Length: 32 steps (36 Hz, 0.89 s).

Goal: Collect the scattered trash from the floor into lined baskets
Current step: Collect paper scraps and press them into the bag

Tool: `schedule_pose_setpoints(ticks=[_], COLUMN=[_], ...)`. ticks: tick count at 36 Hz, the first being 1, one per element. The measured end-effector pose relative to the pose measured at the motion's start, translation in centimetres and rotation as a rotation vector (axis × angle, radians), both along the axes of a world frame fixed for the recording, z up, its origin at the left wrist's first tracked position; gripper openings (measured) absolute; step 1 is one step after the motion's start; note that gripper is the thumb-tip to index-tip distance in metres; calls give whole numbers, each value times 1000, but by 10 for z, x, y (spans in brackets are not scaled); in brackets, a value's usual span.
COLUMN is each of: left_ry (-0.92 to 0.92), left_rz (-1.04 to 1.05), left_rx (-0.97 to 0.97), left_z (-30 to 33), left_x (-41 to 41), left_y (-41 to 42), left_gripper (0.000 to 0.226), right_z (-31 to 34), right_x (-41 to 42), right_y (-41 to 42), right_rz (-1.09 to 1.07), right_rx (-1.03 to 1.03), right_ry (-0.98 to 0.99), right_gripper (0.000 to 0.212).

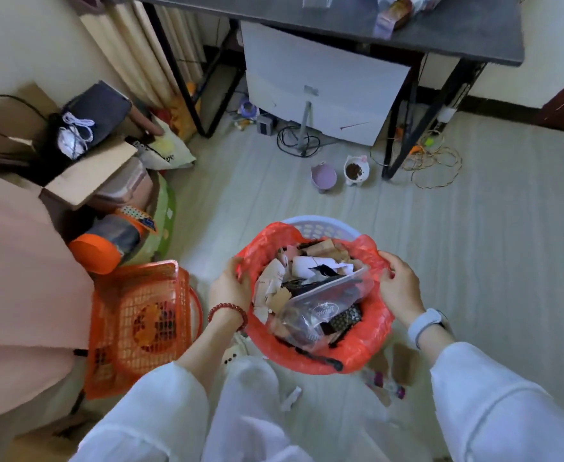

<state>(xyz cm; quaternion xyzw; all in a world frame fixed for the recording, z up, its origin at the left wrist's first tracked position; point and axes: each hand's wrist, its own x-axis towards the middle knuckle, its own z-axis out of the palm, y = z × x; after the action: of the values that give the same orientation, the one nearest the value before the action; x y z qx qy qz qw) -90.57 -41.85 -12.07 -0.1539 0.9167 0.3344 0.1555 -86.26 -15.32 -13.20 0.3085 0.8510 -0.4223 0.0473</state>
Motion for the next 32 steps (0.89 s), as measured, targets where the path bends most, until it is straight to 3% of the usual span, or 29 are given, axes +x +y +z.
schedule_pose_setpoints(ticks=[5, 11, 17, 24, 29, 32], left_ry=[1, -3, 44, 180, 179, 143], left_rz=[-20, -62, -87, 12, -1, -4], left_rx=[4, 32, 73, 171, 232, 269], left_z=[-21, -75, -205, -373, -444, -466], left_x=[-89, -178, -251, -299, -324, -331], left_y=[-30, -33, -27, -16, -9, -10], left_gripper=[29, 41, 44, 20, 26, 44], right_z=[-20, -75, -203, -365, -427, -443], right_x=[-71, -142, -213, -263, -283, -289], right_y=[-45, -71, -67, -51, -41, -39], right_rz=[-110, -194, -212, -204, -262, -256], right_rx=[-4, 13, 41, 14, -104, -146], right_ry=[-4, 8, 34, 95, 187, 228], right_gripper=[43, 46, 48, 51, 47, 42])
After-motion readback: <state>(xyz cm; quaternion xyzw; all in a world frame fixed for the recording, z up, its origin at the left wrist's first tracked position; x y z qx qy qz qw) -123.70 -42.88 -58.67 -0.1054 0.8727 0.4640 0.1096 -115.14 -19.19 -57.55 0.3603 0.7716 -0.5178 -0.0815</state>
